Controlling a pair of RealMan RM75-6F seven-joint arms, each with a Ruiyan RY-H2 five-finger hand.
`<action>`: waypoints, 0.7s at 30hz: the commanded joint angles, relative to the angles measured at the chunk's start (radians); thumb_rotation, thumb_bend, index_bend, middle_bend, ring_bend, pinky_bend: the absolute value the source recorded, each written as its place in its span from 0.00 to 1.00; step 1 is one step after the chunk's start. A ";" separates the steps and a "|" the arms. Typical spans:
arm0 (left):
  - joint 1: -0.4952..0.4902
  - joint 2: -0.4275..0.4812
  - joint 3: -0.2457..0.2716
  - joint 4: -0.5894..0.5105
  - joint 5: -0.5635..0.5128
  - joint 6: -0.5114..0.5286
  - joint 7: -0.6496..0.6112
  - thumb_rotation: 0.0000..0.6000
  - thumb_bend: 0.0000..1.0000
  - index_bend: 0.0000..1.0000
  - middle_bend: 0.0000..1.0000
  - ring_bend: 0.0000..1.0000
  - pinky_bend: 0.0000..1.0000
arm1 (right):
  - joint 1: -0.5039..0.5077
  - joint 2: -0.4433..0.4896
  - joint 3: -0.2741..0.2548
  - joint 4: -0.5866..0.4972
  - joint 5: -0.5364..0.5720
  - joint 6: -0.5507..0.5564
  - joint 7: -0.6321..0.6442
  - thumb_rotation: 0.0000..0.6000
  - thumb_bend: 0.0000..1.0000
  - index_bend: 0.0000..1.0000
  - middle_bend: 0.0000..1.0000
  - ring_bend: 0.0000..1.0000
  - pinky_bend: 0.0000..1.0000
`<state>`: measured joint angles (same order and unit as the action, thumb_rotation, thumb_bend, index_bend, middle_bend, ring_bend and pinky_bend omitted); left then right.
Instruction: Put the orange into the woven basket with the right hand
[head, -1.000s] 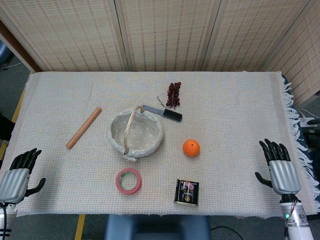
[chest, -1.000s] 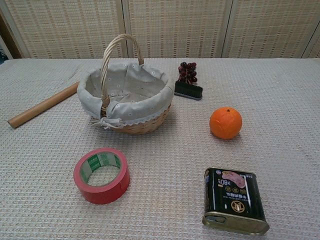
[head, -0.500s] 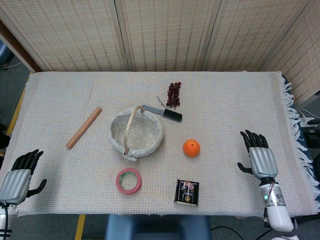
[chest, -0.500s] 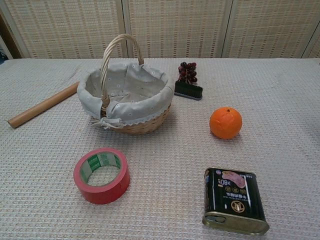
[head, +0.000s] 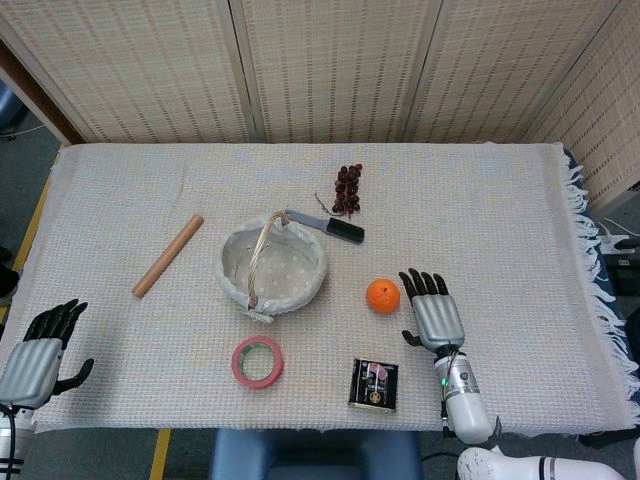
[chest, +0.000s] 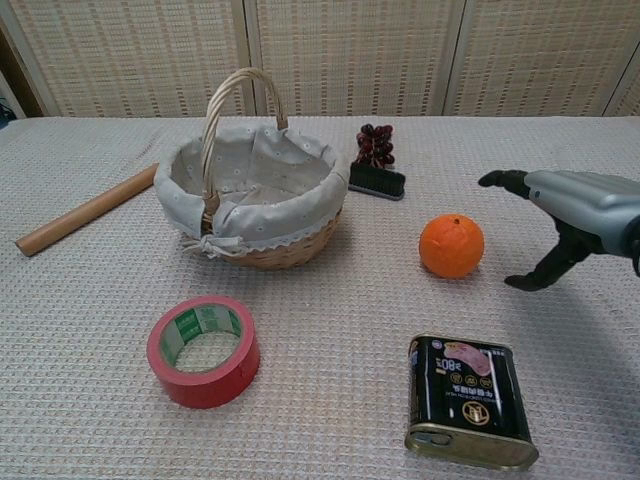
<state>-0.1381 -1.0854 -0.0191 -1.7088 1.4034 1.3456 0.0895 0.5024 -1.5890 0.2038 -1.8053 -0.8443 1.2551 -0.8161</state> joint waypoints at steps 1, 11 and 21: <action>0.000 0.002 0.001 -0.001 -0.001 -0.003 -0.001 1.00 0.35 0.00 0.00 0.00 0.07 | 0.029 -0.040 0.012 0.048 0.025 0.006 -0.007 1.00 0.13 0.00 0.00 0.00 0.04; -0.003 0.004 0.003 -0.009 -0.009 -0.013 0.002 1.00 0.34 0.00 0.00 0.00 0.07 | 0.118 -0.144 0.068 0.196 0.080 -0.032 -0.002 1.00 0.13 0.00 0.00 0.00 0.04; -0.007 0.011 0.004 -0.012 -0.010 -0.023 -0.012 1.00 0.34 0.00 0.00 0.00 0.07 | 0.171 -0.235 0.087 0.277 0.171 -0.042 -0.015 1.00 0.13 0.01 0.00 0.00 0.04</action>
<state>-0.1446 -1.0749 -0.0153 -1.7208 1.3930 1.3226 0.0770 0.6657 -1.8125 0.2880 -1.5411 -0.6845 1.2144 -0.8275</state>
